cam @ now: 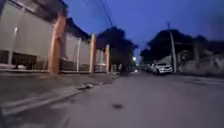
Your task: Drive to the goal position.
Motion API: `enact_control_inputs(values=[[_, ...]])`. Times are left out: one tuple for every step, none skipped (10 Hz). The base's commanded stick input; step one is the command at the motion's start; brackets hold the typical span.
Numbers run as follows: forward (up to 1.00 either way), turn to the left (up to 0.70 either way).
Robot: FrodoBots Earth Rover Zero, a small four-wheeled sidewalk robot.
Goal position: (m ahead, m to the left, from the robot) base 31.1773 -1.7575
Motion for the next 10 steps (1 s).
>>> enact_control_inputs(values=[[0.70, -0.35], [0.70, -0.35], [0.70, -0.35], [0.70, -0.35], [0.70, -0.35], [0.70, -0.35], [0.70, -0.33], [0.70, -0.20], [0.70, -0.07], [0.70, -0.01]])
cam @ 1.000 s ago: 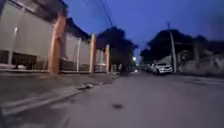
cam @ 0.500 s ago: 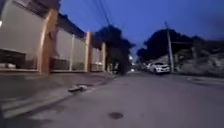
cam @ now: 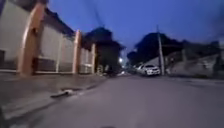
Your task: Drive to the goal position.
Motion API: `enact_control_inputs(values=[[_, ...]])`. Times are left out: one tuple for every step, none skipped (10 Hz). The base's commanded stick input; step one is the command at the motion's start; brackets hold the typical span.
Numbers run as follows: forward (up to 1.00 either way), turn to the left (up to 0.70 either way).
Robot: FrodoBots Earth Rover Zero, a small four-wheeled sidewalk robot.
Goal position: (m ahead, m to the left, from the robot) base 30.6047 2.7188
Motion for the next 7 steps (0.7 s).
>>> enact_control_inputs(values=[[0.70, -0.04], [0.70, -0.06], [0.70, -0.09], [0.70, -0.12], [0.70, -0.18], [0.70, -0.30], [0.70, -0.25]])
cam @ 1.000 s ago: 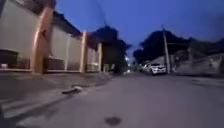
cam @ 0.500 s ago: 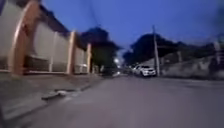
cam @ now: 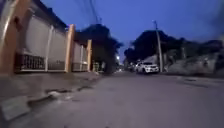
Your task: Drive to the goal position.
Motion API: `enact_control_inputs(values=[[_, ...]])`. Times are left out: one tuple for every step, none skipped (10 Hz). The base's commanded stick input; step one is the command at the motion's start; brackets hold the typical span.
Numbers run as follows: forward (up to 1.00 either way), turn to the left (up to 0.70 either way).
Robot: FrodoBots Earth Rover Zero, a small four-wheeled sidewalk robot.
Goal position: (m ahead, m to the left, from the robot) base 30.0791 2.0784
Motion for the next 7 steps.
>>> enact_control_inputs(values=[[0.70, -0.06], [0.70, 0.00], [0.70, 0.00], [0.70, 0.00], [0.70, 0.00], [0.70, 0.00], [0.70, 0.00]])
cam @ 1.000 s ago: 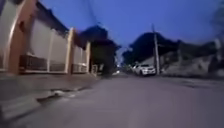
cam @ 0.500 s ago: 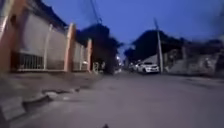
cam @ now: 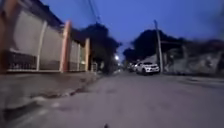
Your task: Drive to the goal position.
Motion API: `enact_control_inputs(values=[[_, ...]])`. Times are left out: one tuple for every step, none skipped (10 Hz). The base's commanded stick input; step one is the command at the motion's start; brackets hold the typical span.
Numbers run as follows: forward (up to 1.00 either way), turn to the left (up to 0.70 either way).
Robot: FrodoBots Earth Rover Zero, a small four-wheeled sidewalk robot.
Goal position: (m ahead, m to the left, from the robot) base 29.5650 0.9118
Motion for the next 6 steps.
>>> enact_control_inputs(values=[[0.70, -0.35], [0.70, -0.35], [0.70, -0.18], [0.70, 0.00], [0.70, 0.00], [0.70, 0.00]])
